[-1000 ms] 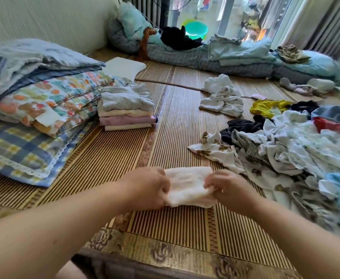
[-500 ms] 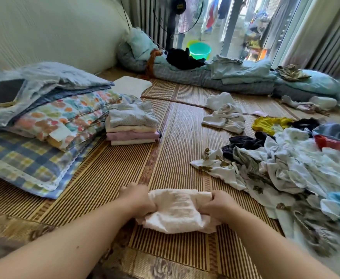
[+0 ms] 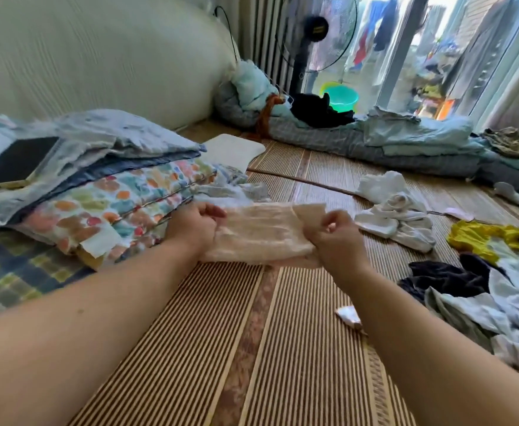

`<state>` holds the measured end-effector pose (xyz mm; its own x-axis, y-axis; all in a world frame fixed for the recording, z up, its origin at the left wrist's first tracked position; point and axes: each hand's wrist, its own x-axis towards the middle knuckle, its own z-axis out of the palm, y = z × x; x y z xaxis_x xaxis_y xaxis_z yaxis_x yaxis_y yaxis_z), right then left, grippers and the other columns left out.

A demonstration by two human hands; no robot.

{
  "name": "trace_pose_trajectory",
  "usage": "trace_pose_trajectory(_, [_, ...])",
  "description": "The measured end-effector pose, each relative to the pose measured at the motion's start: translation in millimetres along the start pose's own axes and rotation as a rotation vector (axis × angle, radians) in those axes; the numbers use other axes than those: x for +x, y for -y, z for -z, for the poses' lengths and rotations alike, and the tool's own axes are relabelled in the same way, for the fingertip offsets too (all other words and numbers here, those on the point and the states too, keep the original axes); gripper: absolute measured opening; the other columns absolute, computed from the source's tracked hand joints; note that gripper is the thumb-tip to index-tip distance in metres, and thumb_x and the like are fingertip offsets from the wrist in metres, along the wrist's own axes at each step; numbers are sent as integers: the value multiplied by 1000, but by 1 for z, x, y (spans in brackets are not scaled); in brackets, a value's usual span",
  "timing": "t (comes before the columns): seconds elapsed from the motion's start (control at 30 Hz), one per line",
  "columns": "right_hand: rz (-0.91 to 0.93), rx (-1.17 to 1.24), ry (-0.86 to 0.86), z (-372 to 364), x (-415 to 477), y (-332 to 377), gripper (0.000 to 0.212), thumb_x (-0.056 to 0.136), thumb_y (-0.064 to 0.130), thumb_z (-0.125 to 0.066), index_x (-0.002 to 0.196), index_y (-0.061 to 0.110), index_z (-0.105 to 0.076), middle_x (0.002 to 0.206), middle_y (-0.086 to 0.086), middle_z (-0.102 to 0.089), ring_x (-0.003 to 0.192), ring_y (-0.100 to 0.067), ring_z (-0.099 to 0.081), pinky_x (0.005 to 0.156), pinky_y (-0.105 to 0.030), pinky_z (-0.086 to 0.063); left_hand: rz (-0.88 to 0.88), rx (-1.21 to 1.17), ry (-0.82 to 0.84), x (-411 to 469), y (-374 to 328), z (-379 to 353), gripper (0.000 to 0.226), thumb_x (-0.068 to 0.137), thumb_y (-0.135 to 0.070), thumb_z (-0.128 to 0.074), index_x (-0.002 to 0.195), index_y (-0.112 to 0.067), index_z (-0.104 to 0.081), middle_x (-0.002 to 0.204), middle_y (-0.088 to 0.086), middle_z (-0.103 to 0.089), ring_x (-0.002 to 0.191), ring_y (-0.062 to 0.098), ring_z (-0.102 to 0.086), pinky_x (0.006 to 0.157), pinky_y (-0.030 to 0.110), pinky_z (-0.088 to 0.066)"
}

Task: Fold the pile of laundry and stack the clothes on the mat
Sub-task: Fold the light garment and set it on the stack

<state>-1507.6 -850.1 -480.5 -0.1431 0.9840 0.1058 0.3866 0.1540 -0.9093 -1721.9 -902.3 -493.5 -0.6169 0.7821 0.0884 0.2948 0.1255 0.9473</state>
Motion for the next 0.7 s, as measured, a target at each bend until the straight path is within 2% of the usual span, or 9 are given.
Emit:
trace_pose_trajectory(0.1, [28,31,124,-31,59,20,19,90,8,-62,82,25,-67,91,0,-68,88,-22,-66,76,-38,-58,-72,12,62,55,-14,10,23,85,-8,-63,77,-29,-69,85,-12,-67,79,11,-63,73,26,-53])
trace_pose_trajectory(0.17, [20,85,192,-51,94,23,25,91,5,-60,103,23,-71,97,3,-67,87,-16,-66,70,-27,-58,-141,42,85,91,-14,12,14,84,-13,-68,86,-26,-72,83,-14,-67,71,5,-63,65,20,-49])
trace_pose_trajectory(0.23, [32,56,242,-67,119,20,45,88,-3,-54,123,23,-64,97,7,-60,83,-9,-62,68,-20,-56,-193,164,87,121,-8,8,19,82,-11,-68,96,-24,-72,83,-13,-67,68,2,-60,61,16,-45])
trace_pose_trajectory(0.33, [117,-269,342,-89,151,10,55,83,-2,-57,134,18,-54,117,-10,-61,102,-27,-62,87,-35,-54,-154,330,140,152,12,-3,32,81,-13,-69,111,-21,-70,112,-2,-67,88,9,-61,77,19,-44])
trace_pose_trajectory(0.43, [188,-644,392,-107,174,-6,53,85,14,-59,136,15,-47,132,-18,-54,119,-37,-52,98,-46,-46,-47,469,290,164,38,-15,61,71,-40,-71,129,-24,-62,146,7,-48,128,22,-48,106,25,-34])
trace_pose_trajectory(0.47, [189,-796,393,-112,180,-13,58,86,21,-57,141,19,-41,143,-19,-44,128,-38,-44,104,-49,-41,-21,519,339,164,44,-17,71,66,-51,-64,134,-30,-58,150,7,-43,134,23,-42,109,26,-30])
trace_pose_trajectory(0.53, [163,-1003,416,-118,188,-27,74,88,34,-52,152,35,-15,162,-13,-6,146,-42,-11,115,-61,-20,26,652,399,164,55,-22,87,56,-70,-45,140,-47,-45,158,7,-29,143,27,-29,117,36,-22])
trace_pose_trajectory(0.6, [169,-1048,395,-121,189,-35,78,90,40,-49,151,44,0,162,-5,11,147,-42,2,112,-67,-7,62,781,377,165,59,-28,83,62,-77,-34,142,-56,-32,162,11,-11,148,33,-13,120,46,-14])
trace_pose_trajectory(0.7, [246,-994,307,-117,178,-34,84,88,40,-56,152,43,-2,163,-4,8,147,-39,-1,112,-65,-7,27,889,258,162,55,-31,66,83,-70,-34,145,-52,-29,162,12,12,146,43,-13,119,50,-17])
